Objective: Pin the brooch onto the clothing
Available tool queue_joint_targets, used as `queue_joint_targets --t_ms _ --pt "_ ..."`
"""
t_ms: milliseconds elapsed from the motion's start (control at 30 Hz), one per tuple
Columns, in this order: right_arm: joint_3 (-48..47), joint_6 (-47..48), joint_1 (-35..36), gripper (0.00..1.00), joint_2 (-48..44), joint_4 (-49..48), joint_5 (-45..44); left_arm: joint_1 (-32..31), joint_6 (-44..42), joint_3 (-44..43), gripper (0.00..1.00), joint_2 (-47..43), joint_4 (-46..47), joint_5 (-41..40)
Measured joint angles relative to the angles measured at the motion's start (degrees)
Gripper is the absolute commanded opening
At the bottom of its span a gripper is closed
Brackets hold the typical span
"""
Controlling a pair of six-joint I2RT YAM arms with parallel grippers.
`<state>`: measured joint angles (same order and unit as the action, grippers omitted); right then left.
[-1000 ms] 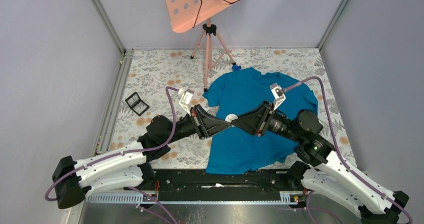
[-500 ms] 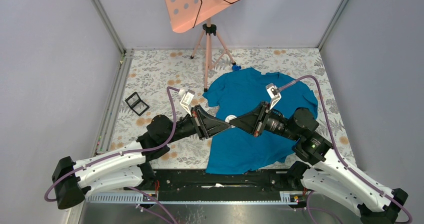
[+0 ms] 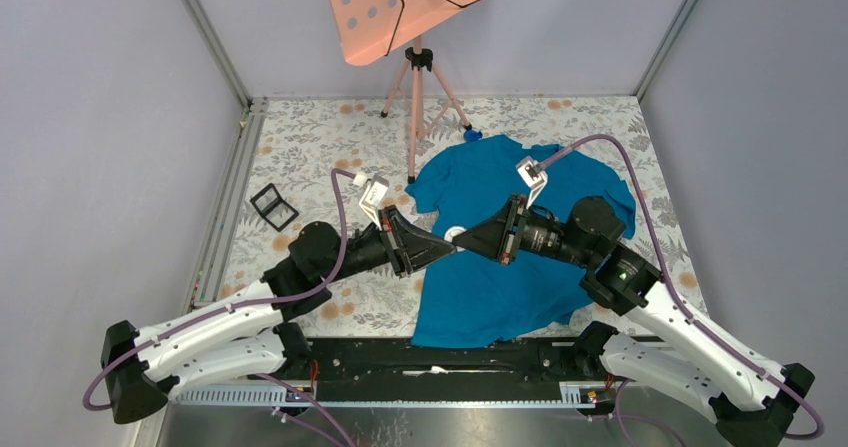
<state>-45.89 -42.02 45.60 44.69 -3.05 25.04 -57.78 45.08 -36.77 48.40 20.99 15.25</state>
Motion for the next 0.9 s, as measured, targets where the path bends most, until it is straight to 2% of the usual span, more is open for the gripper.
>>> queue_joint_targets --t_ms 133,300,433,567,667,900 --pt "0.0 0.15 -0.17 0.18 0.72 1.05 1.42 0.0 -1.25 -0.31 0.0 -0.31 -3.02 0.48" --pt "0.22 0.37 -0.31 0.4 1.05 2.38 2.47 -0.09 -2.19 -0.55 0.0 -0.31 -5.09 1.49" --pt "1.68 0.07 -0.13 0.5 0.44 1.11 4.48 -0.68 -2.45 -0.63 0.0 0.76 -5.73 1.49" --pt "3.17 -0.17 0.26 0.75 -1.14 1.05 4.5 -0.79 -2.4 -0.66 0.0 0.9 -6.34 0.42" --pt "4.48 0.39 0.39 0.85 -5.97 1.03 2.23 -0.79 -2.38 -0.66 0.0 0.87 -6.4 -0.07" --pt "4.96 1.9 0.48 0.88 -14.45 1.22 -5.07 -0.55 -2.16 -0.66 0.0 0.42 -6.47 -0.13"
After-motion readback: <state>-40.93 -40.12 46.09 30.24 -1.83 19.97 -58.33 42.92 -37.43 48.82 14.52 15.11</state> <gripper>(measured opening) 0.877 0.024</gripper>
